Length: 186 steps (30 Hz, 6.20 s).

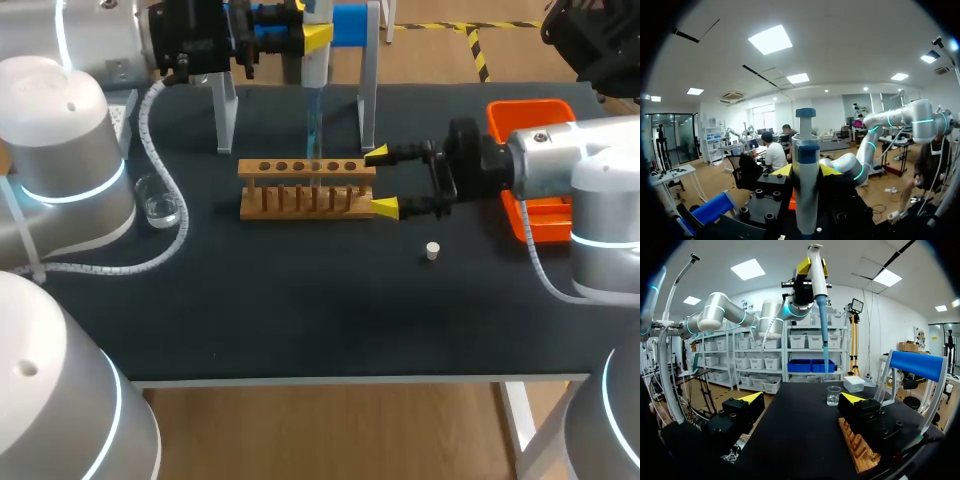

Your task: Invert the test tube, pick up the pipette, mount the tip to pipette, aspirate from beaker and dispense into the tube, eject the tip, return the pipette, and cap with the stopper.

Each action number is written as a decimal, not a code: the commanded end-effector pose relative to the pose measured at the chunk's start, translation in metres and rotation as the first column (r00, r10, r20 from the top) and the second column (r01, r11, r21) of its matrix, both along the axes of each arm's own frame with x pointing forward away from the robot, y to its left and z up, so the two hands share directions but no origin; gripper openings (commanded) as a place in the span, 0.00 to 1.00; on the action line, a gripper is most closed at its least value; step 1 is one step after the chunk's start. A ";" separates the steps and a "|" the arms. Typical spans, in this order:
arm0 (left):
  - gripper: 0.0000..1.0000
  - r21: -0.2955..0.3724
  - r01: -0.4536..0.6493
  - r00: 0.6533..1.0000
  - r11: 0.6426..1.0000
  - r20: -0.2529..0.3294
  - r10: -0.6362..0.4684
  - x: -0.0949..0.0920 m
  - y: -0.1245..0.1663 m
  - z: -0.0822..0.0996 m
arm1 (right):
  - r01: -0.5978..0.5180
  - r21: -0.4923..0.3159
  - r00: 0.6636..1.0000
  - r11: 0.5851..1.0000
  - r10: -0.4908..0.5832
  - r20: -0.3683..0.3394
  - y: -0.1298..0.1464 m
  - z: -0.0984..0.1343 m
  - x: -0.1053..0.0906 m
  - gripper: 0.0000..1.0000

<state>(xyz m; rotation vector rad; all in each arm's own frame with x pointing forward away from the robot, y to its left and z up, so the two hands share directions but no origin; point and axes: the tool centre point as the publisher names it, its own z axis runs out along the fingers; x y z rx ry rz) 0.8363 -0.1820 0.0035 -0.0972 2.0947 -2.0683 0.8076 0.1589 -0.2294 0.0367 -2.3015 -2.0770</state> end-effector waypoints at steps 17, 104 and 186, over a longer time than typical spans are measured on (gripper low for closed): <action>0.00 0.004 -0.087 0.993 0.996 0.076 0.087 0.003 0.108 -0.016 | -0.001 -0.002 1.000 1.000 0.001 0.000 -0.001 0.001 0.000 1.00; 0.00 -0.051 -0.257 0.966 0.965 -0.049 0.255 0.084 0.253 -0.113 | -0.001 -0.002 1.000 1.000 0.001 0.000 -0.001 0.001 0.000 1.00; 0.00 -0.049 -0.288 0.957 0.956 -0.053 0.285 0.082 0.255 -0.111 | 0.166 -0.199 0.986 0.966 -0.166 0.020 0.209 -0.030 -0.006 1.00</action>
